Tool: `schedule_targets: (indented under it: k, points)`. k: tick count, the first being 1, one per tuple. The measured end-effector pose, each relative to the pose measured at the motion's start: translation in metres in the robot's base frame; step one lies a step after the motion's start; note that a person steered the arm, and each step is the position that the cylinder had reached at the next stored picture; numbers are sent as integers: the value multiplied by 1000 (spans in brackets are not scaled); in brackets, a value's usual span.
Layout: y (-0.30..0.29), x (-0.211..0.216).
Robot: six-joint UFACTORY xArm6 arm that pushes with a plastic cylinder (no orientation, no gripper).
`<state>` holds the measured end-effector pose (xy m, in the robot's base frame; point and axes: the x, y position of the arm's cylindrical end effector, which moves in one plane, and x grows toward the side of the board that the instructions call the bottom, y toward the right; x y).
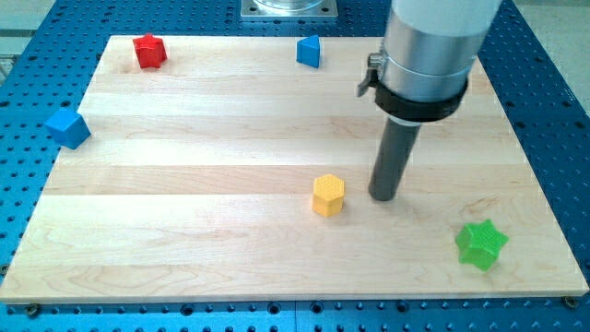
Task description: Move the yellow hexagon to the left of the green star
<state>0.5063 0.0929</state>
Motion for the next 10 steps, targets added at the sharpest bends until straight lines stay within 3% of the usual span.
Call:
schedule_targets:
  k: [1, 3, 5, 6, 8, 10]
  points:
    - [-91, 42]
    - [-35, -5]
    - [-70, -34]
    - [-94, -32]
    - [-126, 22]
    - [-135, 22]
